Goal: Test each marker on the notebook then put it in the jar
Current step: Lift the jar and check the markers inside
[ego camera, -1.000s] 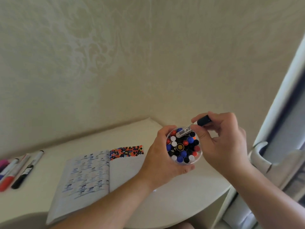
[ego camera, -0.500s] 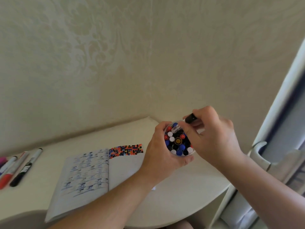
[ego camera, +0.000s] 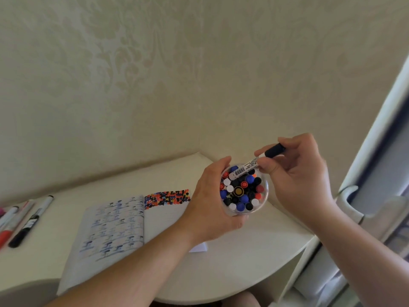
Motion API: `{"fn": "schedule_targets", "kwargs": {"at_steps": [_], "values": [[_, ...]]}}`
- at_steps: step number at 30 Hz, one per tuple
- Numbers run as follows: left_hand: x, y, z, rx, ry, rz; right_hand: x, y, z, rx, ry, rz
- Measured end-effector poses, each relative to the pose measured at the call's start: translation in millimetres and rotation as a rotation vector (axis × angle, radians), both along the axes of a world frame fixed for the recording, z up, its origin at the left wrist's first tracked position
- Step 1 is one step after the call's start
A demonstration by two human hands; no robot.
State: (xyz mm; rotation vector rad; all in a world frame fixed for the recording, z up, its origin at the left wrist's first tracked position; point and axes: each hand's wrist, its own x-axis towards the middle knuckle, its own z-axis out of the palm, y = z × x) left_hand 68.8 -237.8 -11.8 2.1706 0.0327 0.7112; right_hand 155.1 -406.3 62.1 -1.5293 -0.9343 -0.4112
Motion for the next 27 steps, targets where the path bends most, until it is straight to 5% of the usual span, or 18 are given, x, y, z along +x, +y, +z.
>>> {"fn": "schedule_targets", "kwargs": {"at_steps": [12,27], "values": [[-5,7,5,0.172,0.035,-0.021,-4,-12,9,-0.343,-0.557,-0.110],[-1,6,9,0.119,0.032,-0.005,-14,-5,-4,-0.028,-0.243,-0.053]]}}
